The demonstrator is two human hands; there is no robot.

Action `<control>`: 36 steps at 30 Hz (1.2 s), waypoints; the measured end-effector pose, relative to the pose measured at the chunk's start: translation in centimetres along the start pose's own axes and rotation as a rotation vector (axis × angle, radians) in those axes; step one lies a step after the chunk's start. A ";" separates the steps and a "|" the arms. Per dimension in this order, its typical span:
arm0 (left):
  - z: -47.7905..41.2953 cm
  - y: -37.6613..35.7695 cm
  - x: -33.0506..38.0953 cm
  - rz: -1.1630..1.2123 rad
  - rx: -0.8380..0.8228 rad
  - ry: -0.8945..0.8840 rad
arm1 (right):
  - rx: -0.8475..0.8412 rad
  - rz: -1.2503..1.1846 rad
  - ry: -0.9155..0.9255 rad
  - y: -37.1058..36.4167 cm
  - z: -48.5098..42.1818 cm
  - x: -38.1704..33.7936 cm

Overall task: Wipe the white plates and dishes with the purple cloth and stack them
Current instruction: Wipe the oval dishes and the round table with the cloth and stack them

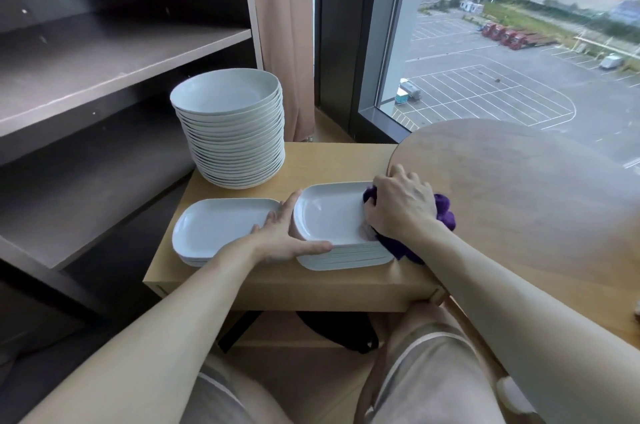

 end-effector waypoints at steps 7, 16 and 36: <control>-0.5 -0.2 -0.1 -0.015 0.008 0.017 | 0.045 -0.008 0.063 -0.4 -2.4 -3.3; -0.2 0.0 0.6 0.001 0.038 -0.051 | 0.039 -0.141 0.338 -1.0 -1.6 -11.7; 0.2 -0.2 0.0 -0.025 -0.008 0.036 | 0.085 -0.052 0.306 -1.0 1.6 -4.2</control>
Point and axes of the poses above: each hand's wrist, its own z-axis away from the middle knuckle, its own y-axis out of the back of the hand, x = y × z, the point moved 4 cm from there along -z, towards the middle knuckle, and after that the axes turned 11 degrees about y, right-handed, at the moved point
